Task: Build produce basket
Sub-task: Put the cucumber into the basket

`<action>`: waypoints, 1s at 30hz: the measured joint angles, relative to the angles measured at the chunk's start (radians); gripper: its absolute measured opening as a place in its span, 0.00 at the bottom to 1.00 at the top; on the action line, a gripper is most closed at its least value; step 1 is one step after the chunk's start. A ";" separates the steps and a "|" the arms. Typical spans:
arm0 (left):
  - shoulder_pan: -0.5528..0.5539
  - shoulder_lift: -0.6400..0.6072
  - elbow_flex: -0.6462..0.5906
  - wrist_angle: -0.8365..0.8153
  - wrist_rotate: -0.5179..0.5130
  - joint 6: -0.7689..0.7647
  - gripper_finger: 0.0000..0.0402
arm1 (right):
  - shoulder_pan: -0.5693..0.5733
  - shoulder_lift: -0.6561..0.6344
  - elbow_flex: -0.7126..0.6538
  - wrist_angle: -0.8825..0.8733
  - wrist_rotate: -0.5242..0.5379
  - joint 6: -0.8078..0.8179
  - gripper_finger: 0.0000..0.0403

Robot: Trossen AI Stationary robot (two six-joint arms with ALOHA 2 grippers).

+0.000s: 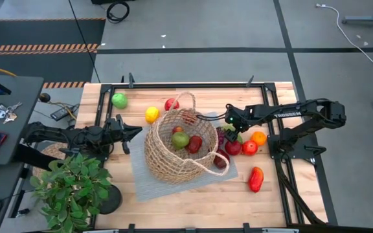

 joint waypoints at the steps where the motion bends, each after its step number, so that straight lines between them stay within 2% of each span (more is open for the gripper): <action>1: 0.000 0.000 0.000 0.000 0.000 0.000 0.10 | 0.000 0.000 0.000 -0.001 -0.001 0.004 0.78; 16: 0.000 0.000 0.000 0.000 0.000 0.000 0.09 | 0.000 -0.012 0.001 0.009 -0.005 0.051 0.59; 24: 0.000 0.000 0.000 0.000 0.000 0.000 0.10 | -0.027 -0.171 0.026 0.036 0.023 0.081 0.63; 28: 0.000 0.000 0.000 0.000 0.000 0.000 0.09 | -0.089 -0.236 -0.033 0.008 0.016 0.131 0.65; 30: 0.000 0.000 0.000 0.000 0.000 0.000 0.08 | -0.126 -0.258 -0.079 0.005 -0.022 0.141 0.66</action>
